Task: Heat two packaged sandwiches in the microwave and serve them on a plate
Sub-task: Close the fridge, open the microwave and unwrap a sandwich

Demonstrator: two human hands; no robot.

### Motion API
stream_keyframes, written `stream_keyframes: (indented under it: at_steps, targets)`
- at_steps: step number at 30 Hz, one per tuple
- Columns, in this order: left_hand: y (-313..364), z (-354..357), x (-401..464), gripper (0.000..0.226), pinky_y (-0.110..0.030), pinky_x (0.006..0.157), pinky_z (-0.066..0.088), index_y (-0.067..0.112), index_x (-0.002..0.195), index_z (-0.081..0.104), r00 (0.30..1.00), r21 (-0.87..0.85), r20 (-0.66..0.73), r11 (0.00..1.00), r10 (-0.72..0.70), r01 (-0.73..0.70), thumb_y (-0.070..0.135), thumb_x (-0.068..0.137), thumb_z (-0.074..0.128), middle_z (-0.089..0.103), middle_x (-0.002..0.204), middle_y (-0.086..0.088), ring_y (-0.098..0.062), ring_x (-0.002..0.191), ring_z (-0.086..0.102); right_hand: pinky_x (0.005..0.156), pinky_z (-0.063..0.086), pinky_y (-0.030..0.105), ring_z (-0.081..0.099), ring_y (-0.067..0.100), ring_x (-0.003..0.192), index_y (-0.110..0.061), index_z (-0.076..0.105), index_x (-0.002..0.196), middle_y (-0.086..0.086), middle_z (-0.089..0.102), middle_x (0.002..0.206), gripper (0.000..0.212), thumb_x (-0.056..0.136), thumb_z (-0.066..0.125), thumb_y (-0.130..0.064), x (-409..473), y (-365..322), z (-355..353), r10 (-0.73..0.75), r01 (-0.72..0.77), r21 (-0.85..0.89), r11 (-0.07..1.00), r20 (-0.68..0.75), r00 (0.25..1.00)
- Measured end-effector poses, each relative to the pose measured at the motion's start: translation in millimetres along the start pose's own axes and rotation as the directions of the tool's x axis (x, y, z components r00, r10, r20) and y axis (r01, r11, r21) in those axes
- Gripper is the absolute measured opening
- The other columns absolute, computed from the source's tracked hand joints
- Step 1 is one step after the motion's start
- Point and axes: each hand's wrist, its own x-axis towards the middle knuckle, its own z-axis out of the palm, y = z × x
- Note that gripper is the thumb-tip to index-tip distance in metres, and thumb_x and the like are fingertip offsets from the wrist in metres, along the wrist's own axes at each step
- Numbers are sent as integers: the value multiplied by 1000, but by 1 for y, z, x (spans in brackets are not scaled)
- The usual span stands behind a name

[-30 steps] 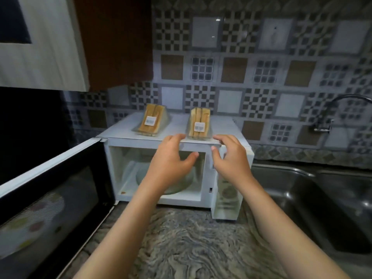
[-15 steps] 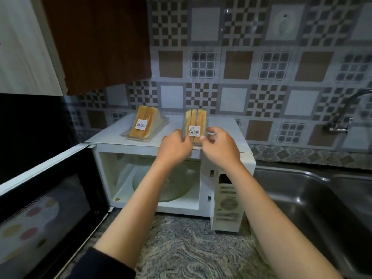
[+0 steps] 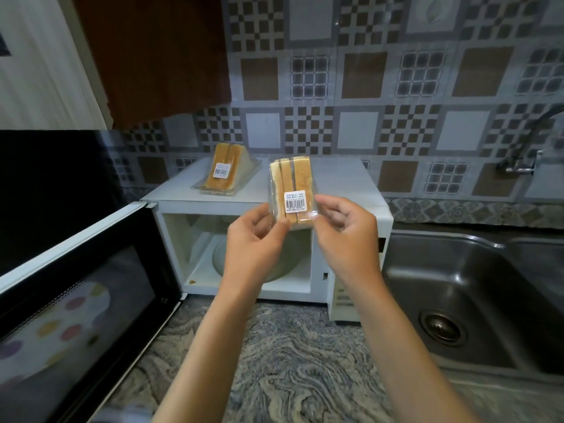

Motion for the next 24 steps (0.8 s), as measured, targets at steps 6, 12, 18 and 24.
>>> stream_keyframes:
  at_steps: [6,12,18,24]
  targets:
    - [-16,-26,-73,57,-24,95,50,10,135,45,999,-42,-39,999,-32,30,5,82,66,67,117,3,-3,108,62,72,49,7,61,-6,101,-34,63,99,-23,66,98,38,86,62,1,-70,0,-13,-64,51,103,993,122,990]
    - [-59,-42,-115,59,-25,94,50,7,133,47,986,8,-27,987,-162,162,-6,79,65,67,116,1,-7,108,64,74,52,12,62,-5,102,-28,65,107,-15,67,107,36,85,63,1,-125,40,-16,47,-67,91,994,208,977]
    - [-123,-37,-132,60,-19,93,47,1,135,43,941,69,0,939,-337,337,-8,80,64,58,129,-11,-9,113,59,72,50,10,63,-6,94,-28,65,102,-8,68,104,36,81,69,1,-154,100,-19,240,-237,-46,970,275,931]
    - [-176,-26,-146,53,-5,80,46,16,124,48,905,149,58,900,-421,409,-16,83,57,55,118,2,13,95,57,84,57,37,67,6,92,-38,63,96,-16,67,100,39,76,74,-6,-178,154,-25,381,-309,-261,915,297,876]
